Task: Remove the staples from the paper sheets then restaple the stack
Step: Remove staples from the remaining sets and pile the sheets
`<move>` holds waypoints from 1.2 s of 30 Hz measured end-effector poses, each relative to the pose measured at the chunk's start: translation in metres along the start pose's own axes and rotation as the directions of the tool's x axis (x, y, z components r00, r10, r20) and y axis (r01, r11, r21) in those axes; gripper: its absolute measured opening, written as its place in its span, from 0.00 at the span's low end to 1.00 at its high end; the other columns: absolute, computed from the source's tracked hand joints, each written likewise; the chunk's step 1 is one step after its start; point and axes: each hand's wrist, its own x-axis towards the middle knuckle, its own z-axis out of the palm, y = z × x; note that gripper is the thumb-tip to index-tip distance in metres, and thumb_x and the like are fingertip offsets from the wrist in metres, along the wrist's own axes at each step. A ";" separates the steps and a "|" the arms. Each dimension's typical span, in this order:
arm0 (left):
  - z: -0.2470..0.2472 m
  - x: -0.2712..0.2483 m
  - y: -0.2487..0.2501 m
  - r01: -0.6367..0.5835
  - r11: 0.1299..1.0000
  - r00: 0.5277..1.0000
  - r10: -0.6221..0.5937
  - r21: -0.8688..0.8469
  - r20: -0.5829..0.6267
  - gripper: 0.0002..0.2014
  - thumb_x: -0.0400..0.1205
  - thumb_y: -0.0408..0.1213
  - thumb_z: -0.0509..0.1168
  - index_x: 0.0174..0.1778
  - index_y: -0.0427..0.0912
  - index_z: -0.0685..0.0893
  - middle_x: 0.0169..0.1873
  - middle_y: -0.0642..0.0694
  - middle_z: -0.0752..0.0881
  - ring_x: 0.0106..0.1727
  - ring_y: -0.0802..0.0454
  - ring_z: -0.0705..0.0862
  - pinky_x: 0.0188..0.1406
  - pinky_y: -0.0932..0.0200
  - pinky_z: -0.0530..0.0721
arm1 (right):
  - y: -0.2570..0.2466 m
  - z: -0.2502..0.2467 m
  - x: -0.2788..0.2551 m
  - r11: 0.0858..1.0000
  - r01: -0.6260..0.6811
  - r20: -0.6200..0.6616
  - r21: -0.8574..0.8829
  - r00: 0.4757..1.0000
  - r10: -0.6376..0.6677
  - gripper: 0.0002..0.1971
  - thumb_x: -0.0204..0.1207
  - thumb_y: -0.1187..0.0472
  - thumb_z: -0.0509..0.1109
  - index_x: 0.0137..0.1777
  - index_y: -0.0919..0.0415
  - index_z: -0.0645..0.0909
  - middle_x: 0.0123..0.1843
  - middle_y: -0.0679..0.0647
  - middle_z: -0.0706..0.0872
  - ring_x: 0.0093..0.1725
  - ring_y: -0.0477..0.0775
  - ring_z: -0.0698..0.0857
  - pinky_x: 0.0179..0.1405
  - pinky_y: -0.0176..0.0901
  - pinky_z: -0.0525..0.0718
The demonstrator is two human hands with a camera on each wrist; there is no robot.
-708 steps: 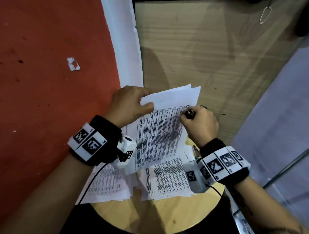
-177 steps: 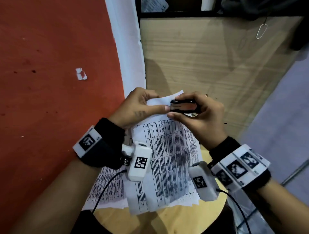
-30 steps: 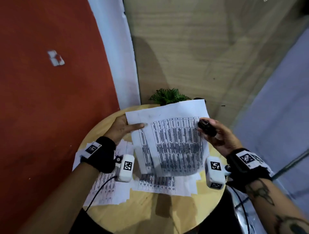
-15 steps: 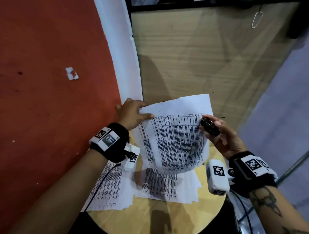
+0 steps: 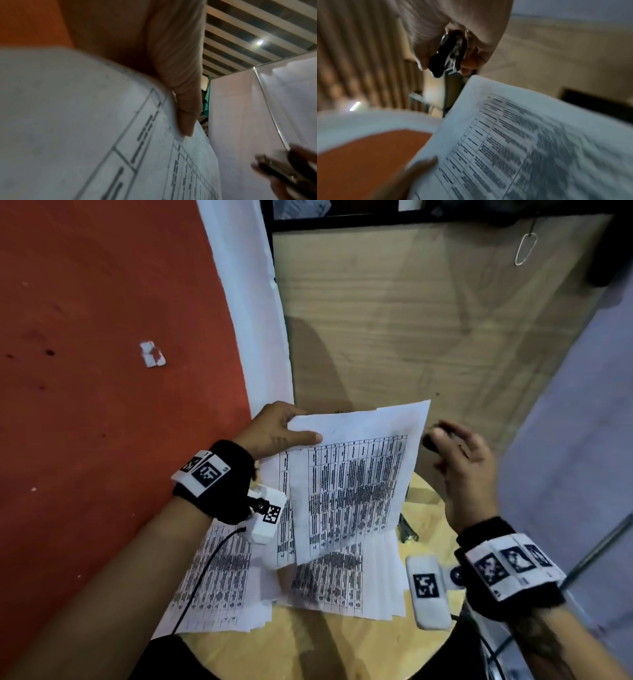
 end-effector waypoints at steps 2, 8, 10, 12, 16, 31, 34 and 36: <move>-0.002 0.001 0.002 -0.005 1.000 1.000 0.005 0.012 0.011 0.08 0.74 0.31 0.74 0.36 0.51 0.87 0.29 0.62 0.88 0.34 0.67 0.84 0.39 0.69 0.79 | -0.016 0.017 -0.008 0.935 0.250 0.329 -0.250 0.931 -0.161 0.17 0.60 0.55 0.83 0.48 0.52 0.84 0.63 0.56 0.78 0.49 0.42 0.86 0.50 0.29 0.82; -0.008 0.001 0.014 -0.055 0.992 0.997 0.049 0.110 0.059 0.10 0.72 0.35 0.77 0.29 0.52 0.84 0.23 0.62 0.84 0.28 0.71 0.79 0.30 0.72 0.75 | -0.032 0.053 0.006 0.529 0.572 0.729 -0.627 0.669 0.142 0.14 0.63 0.58 0.82 0.46 0.61 0.85 0.79 0.57 0.63 0.68 0.49 0.77 0.58 0.22 0.72; -0.010 0.000 0.014 -0.076 0.985 0.997 0.071 0.154 0.038 0.11 0.71 0.40 0.78 0.26 0.52 0.83 0.22 0.60 0.83 0.27 0.69 0.79 0.29 0.69 0.75 | -0.034 0.059 0.010 0.438 0.593 0.712 -0.676 0.678 0.183 0.15 0.63 0.56 0.81 0.46 0.61 0.85 0.68 0.61 0.74 0.62 0.55 0.80 0.50 0.24 0.72; -0.012 0.000 0.014 -0.085 0.968 0.996 0.085 0.234 0.008 0.10 0.66 0.55 0.75 0.28 0.55 0.85 0.23 0.56 0.81 0.30 0.63 0.79 0.34 0.63 0.74 | -0.037 0.065 0.010 0.427 0.596 0.710 -0.680 0.680 0.183 0.15 0.62 0.56 0.81 0.45 0.64 0.85 0.51 0.59 0.77 0.48 0.56 0.81 0.42 0.30 0.74; -0.007 -0.002 0.024 -0.056 0.754 0.975 0.184 0.655 -0.128 0.25 0.59 0.64 0.70 0.50 0.59 0.87 0.42 0.57 0.84 0.56 0.52 0.77 0.51 0.55 0.60 | -0.035 0.069 0.007 0.479 0.579 0.711 -0.659 0.687 0.148 0.14 0.61 0.59 0.82 0.44 0.65 0.85 0.45 0.58 0.76 0.42 0.54 0.80 0.41 0.32 0.76; -0.001 0.003 0.017 -0.054 0.883 0.998 0.056 0.467 0.011 0.11 0.67 0.62 0.68 0.28 0.61 0.78 0.22 0.58 0.76 0.46 0.39 0.86 0.43 0.56 0.70 | -0.038 0.056 0.006 0.941 -0.239 0.143 0.238 0.967 0.209 0.15 0.84 0.49 0.54 0.45 0.55 0.78 0.33 0.44 0.88 0.27 0.39 0.83 0.19 0.27 0.72; -0.001 0.002 0.014 -0.027 0.932 1.000 0.020 0.360 0.022 0.10 0.64 0.64 0.69 0.26 0.65 0.80 0.27 0.51 0.81 0.37 0.44 0.83 0.40 0.55 0.73 | -0.039 0.053 0.007 0.905 -0.256 0.142 0.339 0.965 0.219 0.16 0.74 0.42 0.61 0.44 0.55 0.77 0.39 0.50 0.83 0.24 0.37 0.77 0.15 0.24 0.69; -0.001 -0.001 0.018 -0.013 0.953 0.999 0.004 0.304 0.032 0.09 0.65 0.60 0.71 0.28 0.63 0.81 0.31 0.48 0.85 0.37 0.46 0.83 0.39 0.55 0.76 | -0.041 0.053 0.004 0.908 -0.265 0.193 0.324 0.958 0.211 0.19 0.59 0.44 0.71 0.45 0.55 0.79 0.40 0.49 0.84 0.26 0.37 0.78 0.15 0.23 0.68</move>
